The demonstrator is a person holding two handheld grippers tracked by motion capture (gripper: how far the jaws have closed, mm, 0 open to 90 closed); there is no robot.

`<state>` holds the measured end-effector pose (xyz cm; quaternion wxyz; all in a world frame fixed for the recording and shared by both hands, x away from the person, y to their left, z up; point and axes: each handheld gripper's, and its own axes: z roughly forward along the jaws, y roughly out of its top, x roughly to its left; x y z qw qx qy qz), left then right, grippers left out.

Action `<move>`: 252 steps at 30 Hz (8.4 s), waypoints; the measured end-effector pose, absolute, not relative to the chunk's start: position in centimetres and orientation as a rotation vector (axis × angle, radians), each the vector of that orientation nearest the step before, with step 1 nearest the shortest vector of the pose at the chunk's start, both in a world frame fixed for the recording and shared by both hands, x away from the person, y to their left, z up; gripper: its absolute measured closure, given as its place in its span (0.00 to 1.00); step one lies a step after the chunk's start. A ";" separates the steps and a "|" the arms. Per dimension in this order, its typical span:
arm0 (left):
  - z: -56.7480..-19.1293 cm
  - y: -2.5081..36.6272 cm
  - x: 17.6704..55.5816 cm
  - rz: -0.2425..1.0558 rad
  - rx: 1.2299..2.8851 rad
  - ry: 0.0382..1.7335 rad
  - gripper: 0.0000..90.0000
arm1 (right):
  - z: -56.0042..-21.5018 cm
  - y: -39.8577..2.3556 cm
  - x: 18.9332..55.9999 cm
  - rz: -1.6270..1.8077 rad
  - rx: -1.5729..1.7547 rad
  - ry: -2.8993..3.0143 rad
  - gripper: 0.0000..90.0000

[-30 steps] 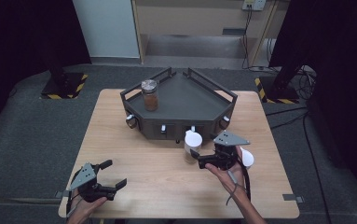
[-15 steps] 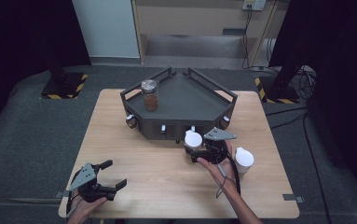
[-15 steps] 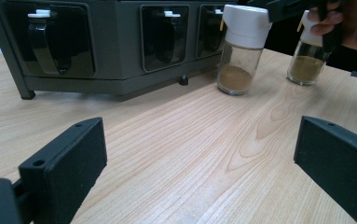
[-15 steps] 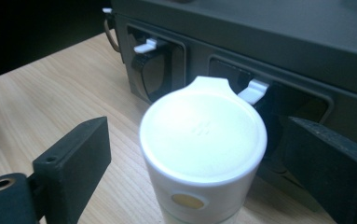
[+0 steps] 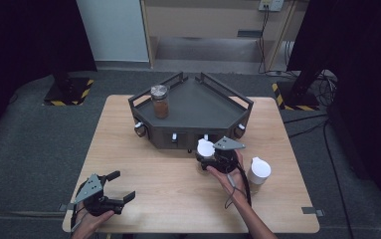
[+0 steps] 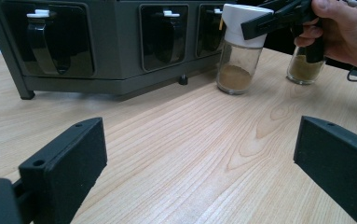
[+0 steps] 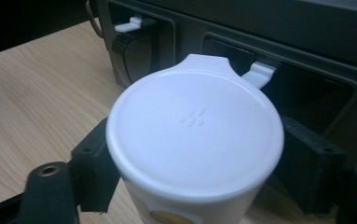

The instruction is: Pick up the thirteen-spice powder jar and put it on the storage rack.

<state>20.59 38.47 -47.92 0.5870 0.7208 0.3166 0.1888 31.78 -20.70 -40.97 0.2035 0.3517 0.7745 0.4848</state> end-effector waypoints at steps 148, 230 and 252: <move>-47.7 38.3 20.5 0.438 1.698 0.746 0.02 | -24.8 -13.7 42.8 1.295 0.989 2.033 0.08; -47.6 38.1 20.6 0.435 1.724 0.733 0.02 | -37.3 -38.2 17.9 1.428 0.900 1.996 0.03; -47.6 38.2 20.6 0.434 1.715 0.722 0.02 | -42.0 -39.2 17.2 1.412 1.009 1.997 0.04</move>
